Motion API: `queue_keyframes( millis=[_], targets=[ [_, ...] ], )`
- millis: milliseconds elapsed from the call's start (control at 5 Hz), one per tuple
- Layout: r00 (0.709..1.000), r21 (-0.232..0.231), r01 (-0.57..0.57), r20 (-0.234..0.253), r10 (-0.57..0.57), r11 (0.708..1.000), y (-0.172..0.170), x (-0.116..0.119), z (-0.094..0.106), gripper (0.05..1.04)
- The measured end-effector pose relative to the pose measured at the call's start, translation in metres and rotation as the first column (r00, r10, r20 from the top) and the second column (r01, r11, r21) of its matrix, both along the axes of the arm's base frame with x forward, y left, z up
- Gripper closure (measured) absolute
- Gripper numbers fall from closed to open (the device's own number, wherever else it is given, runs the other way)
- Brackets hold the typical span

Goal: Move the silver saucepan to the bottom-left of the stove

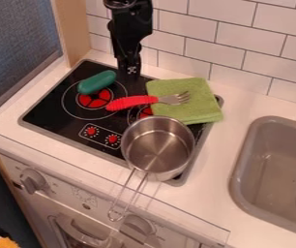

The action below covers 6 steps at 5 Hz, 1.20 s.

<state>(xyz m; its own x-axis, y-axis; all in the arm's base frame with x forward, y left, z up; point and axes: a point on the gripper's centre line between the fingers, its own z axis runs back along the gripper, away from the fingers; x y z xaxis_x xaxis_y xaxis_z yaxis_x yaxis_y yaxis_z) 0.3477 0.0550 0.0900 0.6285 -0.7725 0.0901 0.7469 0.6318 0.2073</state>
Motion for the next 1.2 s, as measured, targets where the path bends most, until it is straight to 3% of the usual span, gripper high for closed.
queue_keyframes(
  millis=[200, 400, 600, 800, 1000, 1200],
  targets=[
    [0.999, -0.009, -0.013, -0.036, 0.013, 1.0, -0.001, -0.004, -0.012, 0.083],
    [0.991, -0.036, -0.116, -0.072, 0.113, 0.993, -0.005, -0.019, -0.026, 0.083],
    [0.975, -0.073, -0.219, -0.055, 0.215, 0.973, -0.019, -0.025, -0.015, 0.083],
    [0.936, -0.079, -0.351, -0.053, 0.348, 0.933, -0.033, -0.034, -0.007, 0.083],
    [0.863, -0.116, -0.506, -0.063, 0.502, 0.855, -0.05, -0.039, -0.001, 0.083],
    [0.758, -0.131, -0.653, -0.118, 0.642, 0.746, -0.06, -0.047, -0.006, 0.083]
  ],
)
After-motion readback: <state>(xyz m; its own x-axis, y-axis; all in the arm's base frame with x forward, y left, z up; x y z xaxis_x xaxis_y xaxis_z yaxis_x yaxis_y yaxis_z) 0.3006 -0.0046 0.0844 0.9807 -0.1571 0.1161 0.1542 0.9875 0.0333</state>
